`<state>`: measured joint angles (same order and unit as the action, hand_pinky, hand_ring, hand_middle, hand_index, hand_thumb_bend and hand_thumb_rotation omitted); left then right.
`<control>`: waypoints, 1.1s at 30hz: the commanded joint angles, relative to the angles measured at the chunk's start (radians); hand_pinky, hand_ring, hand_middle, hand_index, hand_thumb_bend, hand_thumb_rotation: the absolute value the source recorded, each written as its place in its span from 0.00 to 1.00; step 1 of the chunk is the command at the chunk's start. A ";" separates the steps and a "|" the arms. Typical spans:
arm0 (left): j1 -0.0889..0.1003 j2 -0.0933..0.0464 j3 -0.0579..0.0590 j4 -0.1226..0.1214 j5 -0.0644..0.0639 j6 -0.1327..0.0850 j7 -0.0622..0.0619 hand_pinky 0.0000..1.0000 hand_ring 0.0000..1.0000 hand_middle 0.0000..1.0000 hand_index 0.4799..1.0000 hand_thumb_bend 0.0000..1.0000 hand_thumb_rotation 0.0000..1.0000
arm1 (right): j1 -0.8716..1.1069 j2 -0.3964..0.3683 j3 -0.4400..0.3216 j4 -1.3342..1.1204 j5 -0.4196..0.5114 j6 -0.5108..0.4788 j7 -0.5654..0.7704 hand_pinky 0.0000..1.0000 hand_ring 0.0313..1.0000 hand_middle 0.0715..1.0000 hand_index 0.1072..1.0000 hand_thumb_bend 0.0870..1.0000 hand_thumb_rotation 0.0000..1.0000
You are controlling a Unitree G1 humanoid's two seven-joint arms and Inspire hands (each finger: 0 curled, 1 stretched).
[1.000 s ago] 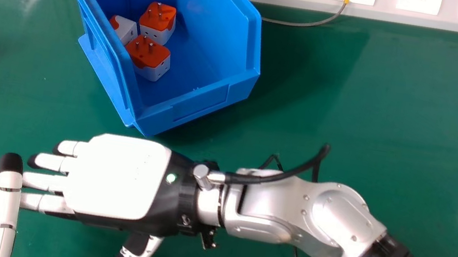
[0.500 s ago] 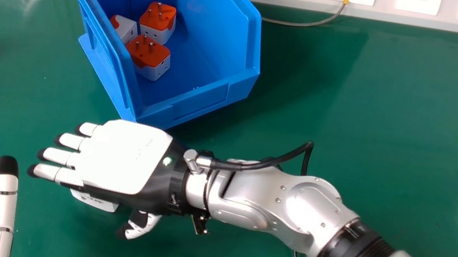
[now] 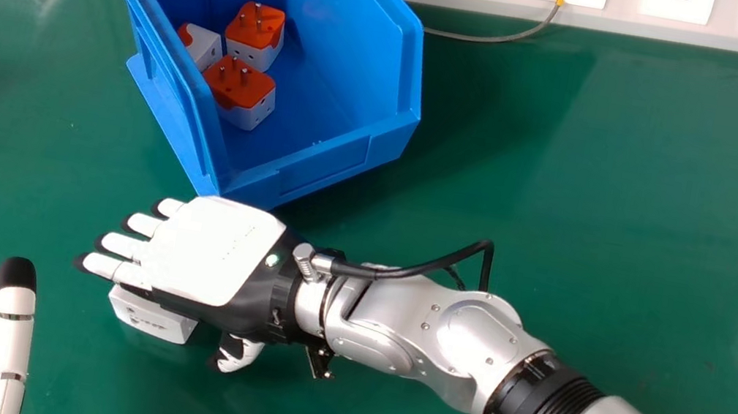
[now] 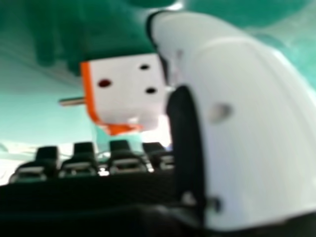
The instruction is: Pick all objects and put in blue box
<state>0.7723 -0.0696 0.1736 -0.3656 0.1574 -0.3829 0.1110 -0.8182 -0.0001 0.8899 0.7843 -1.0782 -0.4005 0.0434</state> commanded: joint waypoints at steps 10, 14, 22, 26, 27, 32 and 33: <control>0.030 -0.015 -0.022 -0.042 0.005 -0.028 0.013 1.00 1.00 1.00 1.00 0.40 1.00 | -0.089 0.008 0.041 0.034 -0.019 -0.032 -0.030 1.00 1.00 1.00 1.00 0.24 0.17; 0.028 -0.011 -0.023 -0.030 0.001 -0.036 0.016 1.00 1.00 1.00 1.00 0.41 1.00 | -0.099 0.013 0.052 0.061 -0.021 -0.038 -0.042 1.00 1.00 1.00 0.99 0.25 0.19; 0.050 -0.020 -0.043 -0.052 0.006 -0.038 0.022 1.00 1.00 1.00 1.00 0.42 1.00 | -0.127 0.043 0.080 0.128 -0.041 -0.020 -0.094 1.00 1.00 1.00 0.97 0.26 0.20; 0.061 -0.025 -0.056 -0.054 0.011 -0.047 0.027 1.00 1.00 1.00 1.00 0.42 1.00 | -0.137 0.053 0.091 0.154 -0.044 -0.013 -0.112 1.00 1.00 1.00 0.96 0.26 0.20; 0.064 -0.027 -0.061 -0.055 0.012 -0.050 0.029 1.00 1.00 1.00 1.00 0.42 1.00 | -0.140 0.056 0.094 0.160 -0.044 -0.011 -0.115 1.00 1.00 1.00 0.96 0.26 0.20; 0.078 -0.031 -0.080 -0.064 0.015 -0.057 0.035 1.00 1.00 1.00 1.00 0.43 1.00 | -0.150 0.074 0.104 0.186 -0.044 -0.002 -0.128 1.00 1.00 1.00 0.96 0.26 0.21; 0.081 -0.033 -0.086 -0.066 0.017 -0.059 0.037 1.00 1.00 1.00 1.00 0.43 1.00 | -0.151 0.076 0.106 0.189 -0.044 -0.001 -0.130 1.00 1.00 1.00 0.96 0.26 0.22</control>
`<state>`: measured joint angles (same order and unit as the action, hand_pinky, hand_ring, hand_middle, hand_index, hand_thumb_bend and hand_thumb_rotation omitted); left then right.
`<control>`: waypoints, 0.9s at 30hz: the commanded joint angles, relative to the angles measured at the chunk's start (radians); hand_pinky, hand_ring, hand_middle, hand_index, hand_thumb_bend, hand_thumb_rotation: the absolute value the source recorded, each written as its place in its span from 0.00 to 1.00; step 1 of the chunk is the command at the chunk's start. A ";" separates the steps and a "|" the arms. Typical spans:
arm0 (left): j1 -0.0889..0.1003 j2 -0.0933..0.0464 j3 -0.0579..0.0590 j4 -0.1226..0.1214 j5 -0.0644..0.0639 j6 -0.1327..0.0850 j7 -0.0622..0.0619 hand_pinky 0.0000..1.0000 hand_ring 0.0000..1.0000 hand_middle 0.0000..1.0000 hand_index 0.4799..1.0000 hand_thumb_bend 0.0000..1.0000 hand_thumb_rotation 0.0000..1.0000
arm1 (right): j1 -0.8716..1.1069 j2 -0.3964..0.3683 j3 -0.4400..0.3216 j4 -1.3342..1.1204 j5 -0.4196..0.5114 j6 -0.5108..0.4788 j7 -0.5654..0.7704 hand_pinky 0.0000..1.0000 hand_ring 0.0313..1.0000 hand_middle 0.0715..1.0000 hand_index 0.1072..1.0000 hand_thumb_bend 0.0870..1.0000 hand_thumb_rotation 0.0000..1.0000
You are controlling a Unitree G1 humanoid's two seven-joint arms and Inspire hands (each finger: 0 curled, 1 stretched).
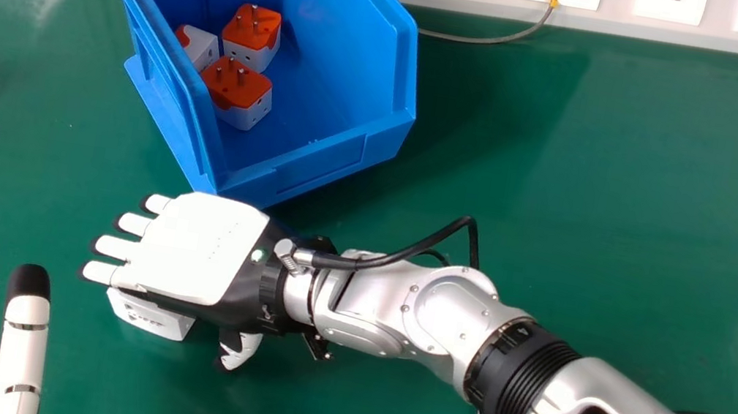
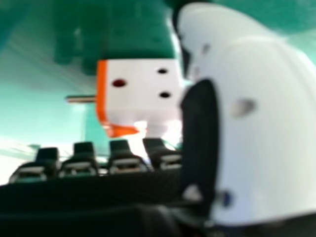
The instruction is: Pick all objects and put in blue box
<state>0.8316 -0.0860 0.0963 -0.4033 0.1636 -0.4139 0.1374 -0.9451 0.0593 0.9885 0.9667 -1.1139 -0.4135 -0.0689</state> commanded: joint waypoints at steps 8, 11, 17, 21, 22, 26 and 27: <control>0.037 -0.018 -0.046 -0.024 0.017 -0.052 0.026 1.00 1.00 1.00 1.00 0.44 1.00 | -0.034 0.022 0.031 0.020 -0.019 0.017 -0.032 1.00 1.00 0.99 0.94 0.26 0.24; 0.043 -0.016 -0.054 -0.016 0.012 -0.064 0.029 1.00 1.00 1.00 1.00 0.45 1.00 | -0.039 0.019 0.040 0.025 -0.023 0.020 -0.039 1.00 1.00 0.99 0.93 0.26 0.25; 0.054 -0.019 -0.071 -0.025 0.003 -0.067 0.029 1.00 1.00 1.00 1.00 0.47 1.00 | -0.047 0.045 0.059 0.063 -0.041 0.044 -0.059 0.94 0.95 0.95 0.89 0.29 0.25; 0.059 -0.019 -0.080 -0.025 0.001 -0.074 0.033 1.00 1.00 1.00 1.00 0.47 1.00 | -0.057 0.044 0.058 0.066 -0.036 0.032 -0.055 0.79 0.84 0.84 0.72 0.37 0.20; 0.060 -0.018 -0.081 -0.024 0.000 -0.076 0.033 1.00 1.00 1.00 1.00 0.47 1.00 | -0.060 0.049 0.054 0.076 -0.032 0.031 -0.055 0.71 0.77 0.78 0.66 0.39 0.19; 0.063 -0.019 -0.089 -0.027 0.001 -0.079 0.037 1.00 1.00 1.00 1.00 0.48 1.00 | -0.051 0.064 0.032 0.111 -0.004 0.037 -0.076 0.53 0.57 0.66 0.56 0.42 0.12; 0.065 -0.019 -0.091 -0.029 0.002 -0.078 0.038 1.00 1.00 1.00 1.00 0.48 1.00 | -0.046 0.065 0.028 0.113 0.000 0.040 -0.079 0.45 0.49 0.61 0.53 0.43 0.09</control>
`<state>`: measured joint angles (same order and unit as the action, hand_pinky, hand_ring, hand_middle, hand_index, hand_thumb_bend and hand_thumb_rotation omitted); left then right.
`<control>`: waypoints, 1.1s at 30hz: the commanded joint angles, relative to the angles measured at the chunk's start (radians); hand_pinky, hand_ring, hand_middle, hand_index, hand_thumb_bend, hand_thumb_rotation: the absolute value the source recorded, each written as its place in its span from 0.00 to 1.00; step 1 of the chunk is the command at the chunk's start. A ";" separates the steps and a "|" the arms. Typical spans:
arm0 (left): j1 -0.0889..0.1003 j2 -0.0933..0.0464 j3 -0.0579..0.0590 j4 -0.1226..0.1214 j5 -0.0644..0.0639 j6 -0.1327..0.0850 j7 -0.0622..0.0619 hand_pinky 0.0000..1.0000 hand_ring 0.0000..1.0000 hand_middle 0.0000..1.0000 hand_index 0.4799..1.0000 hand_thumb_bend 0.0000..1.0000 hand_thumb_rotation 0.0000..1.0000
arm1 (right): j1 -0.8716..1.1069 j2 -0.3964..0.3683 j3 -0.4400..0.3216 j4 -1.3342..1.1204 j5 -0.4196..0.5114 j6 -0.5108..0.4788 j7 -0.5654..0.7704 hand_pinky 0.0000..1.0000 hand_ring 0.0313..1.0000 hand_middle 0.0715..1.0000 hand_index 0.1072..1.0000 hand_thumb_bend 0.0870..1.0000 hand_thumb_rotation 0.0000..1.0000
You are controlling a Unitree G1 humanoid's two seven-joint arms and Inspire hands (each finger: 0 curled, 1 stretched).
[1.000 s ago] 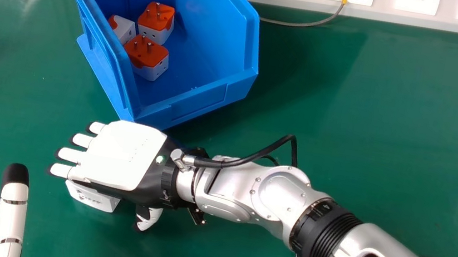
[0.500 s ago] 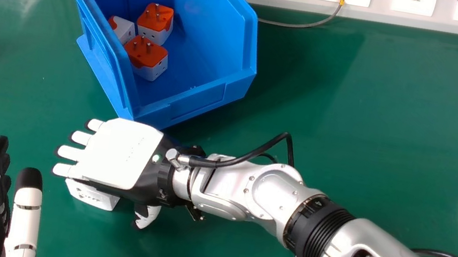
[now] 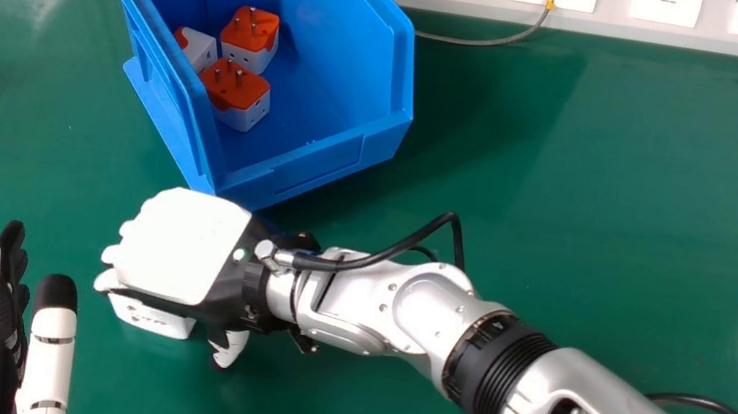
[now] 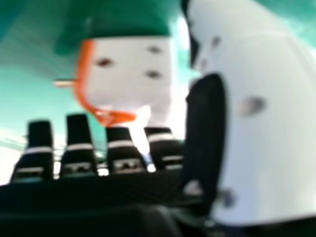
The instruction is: Pick all objects and put in blue box
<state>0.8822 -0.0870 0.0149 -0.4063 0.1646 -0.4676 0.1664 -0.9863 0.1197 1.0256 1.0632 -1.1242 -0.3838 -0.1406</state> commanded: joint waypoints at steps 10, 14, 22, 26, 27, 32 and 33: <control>0.021 -0.012 -0.013 -0.025 0.000 -0.031 0.011 1.00 1.00 1.00 1.00 0.49 1.00 | 0.019 -0.013 -0.071 -0.005 0.111 -0.015 0.081 0.16 0.19 0.28 0.45 0.46 0.08; 0.022 -0.009 -0.014 -0.024 -0.002 -0.033 0.012 1.00 1.00 1.00 1.00 0.50 1.00 | 0.025 -0.021 -0.092 -0.016 0.139 -0.022 0.108 0.08 0.10 0.17 0.44 0.46 0.10; 0.031 -0.005 -0.013 -0.034 -0.001 -0.029 0.010 1.00 1.00 1.00 1.00 0.50 1.00 | 0.034 -0.026 -0.083 -0.019 0.133 -0.019 0.079 0.05 0.07 0.12 0.43 0.46 0.12; 0.034 -0.004 -0.013 -0.038 -0.004 -0.027 0.007 1.00 1.00 1.00 1.00 0.50 1.00 | 0.039 -0.025 -0.087 -0.028 0.139 -0.017 0.083 0.05 0.07 0.12 0.43 0.46 0.12; 0.034 -0.003 -0.013 -0.038 -0.005 -0.028 0.007 1.00 1.00 1.00 1.00 0.50 1.00 | 0.040 -0.025 -0.089 -0.029 0.141 -0.017 0.086 0.04 0.07 0.12 0.43 0.46 0.12; 0.032 0.000 -0.010 -0.038 -0.010 -0.024 0.005 1.00 1.00 1.00 1.00 0.51 1.00 | 0.053 -0.028 -0.106 -0.040 0.162 -0.023 0.099 0.04 0.06 0.12 0.43 0.46 0.12; 0.032 -0.001 -0.010 -0.039 -0.009 -0.023 0.004 1.00 1.00 1.00 1.00 0.51 1.00 | 0.056 -0.029 -0.108 -0.042 0.164 -0.023 0.100 0.04 0.06 0.12 0.43 0.46 0.12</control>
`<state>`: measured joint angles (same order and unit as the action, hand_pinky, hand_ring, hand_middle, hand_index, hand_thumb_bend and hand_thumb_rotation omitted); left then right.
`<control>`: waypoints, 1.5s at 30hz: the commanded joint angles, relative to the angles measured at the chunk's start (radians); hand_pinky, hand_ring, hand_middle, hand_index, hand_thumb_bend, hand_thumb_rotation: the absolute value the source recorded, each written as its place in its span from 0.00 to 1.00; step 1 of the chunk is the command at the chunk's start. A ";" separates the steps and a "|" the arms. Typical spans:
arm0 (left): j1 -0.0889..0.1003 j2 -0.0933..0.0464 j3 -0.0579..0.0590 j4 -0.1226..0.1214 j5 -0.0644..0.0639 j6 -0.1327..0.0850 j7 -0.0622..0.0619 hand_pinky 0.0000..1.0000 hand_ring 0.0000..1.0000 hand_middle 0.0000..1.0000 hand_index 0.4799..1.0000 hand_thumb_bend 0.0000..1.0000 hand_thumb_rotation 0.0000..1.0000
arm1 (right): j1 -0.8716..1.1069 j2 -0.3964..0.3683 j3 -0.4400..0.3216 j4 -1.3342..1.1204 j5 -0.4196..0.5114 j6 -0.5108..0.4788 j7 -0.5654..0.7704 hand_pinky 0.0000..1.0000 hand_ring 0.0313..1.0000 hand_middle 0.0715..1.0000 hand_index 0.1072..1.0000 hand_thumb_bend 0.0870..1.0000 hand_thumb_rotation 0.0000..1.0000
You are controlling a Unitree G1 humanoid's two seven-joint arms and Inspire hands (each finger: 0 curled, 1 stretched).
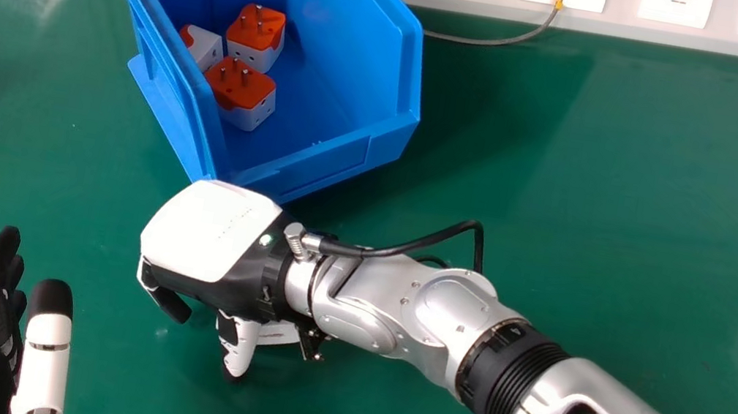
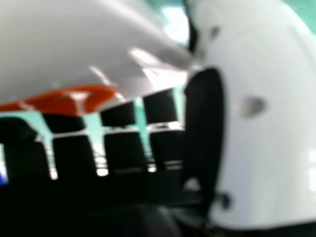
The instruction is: Pick all objects and put in blue box
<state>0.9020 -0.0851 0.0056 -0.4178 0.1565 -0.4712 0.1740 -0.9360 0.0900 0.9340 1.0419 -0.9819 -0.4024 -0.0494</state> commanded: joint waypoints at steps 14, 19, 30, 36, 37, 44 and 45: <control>-0.011 0.007 0.015 -0.038 -0.004 0.005 -0.014 1.00 1.00 1.00 1.00 0.51 1.00 | 0.064 -0.016 -0.074 -0.087 0.073 -0.001 0.024 0.03 0.05 0.09 0.43 0.46 0.12; -0.022 0.010 0.025 -0.039 -0.004 0.014 -0.019 1.00 1.00 1.00 1.00 0.51 1.00 | 0.099 -0.040 -0.105 -0.141 0.096 0.004 0.031 0.03 0.04 0.09 0.43 0.45 0.12; -0.042 0.018 0.045 -0.039 -0.003 0.029 -0.026 1.00 1.00 1.00 1.00 0.51 1.00 | 0.250 -0.135 -0.188 -0.378 0.146 0.028 0.026 0.04 0.06 0.11 0.41 0.45 0.14; -0.052 0.021 0.055 -0.039 0.002 0.036 -0.032 1.00 1.00 1.00 1.00 0.51 1.00 | 0.326 -0.169 -0.227 -0.476 0.163 0.050 0.037 0.04 0.06 0.11 0.41 0.44 0.15; -0.053 0.022 0.057 -0.038 0.002 0.036 -0.034 1.00 1.00 1.00 1.00 0.51 1.00 | 0.333 -0.173 -0.230 -0.482 0.165 0.051 0.034 0.04 0.06 0.11 0.41 0.44 0.15; -0.060 0.026 0.072 -0.031 -0.001 0.038 -0.041 1.00 1.00 1.00 1.00 0.50 1.00 | 0.357 -0.187 -0.240 -0.490 0.153 0.044 -0.006 0.04 0.05 0.10 0.41 0.44 0.15; -0.061 0.026 0.073 -0.028 -0.001 0.038 -0.041 1.00 1.00 1.00 1.00 0.50 1.00 | 0.361 -0.190 -0.241 -0.494 0.153 0.043 -0.008 0.04 0.05 0.10 0.41 0.44 0.15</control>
<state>0.8406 -0.0642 0.0681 -0.4343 0.1563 -0.4254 0.1342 -0.5702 -0.0944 0.7104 0.5813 -0.8353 -0.3560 -0.0323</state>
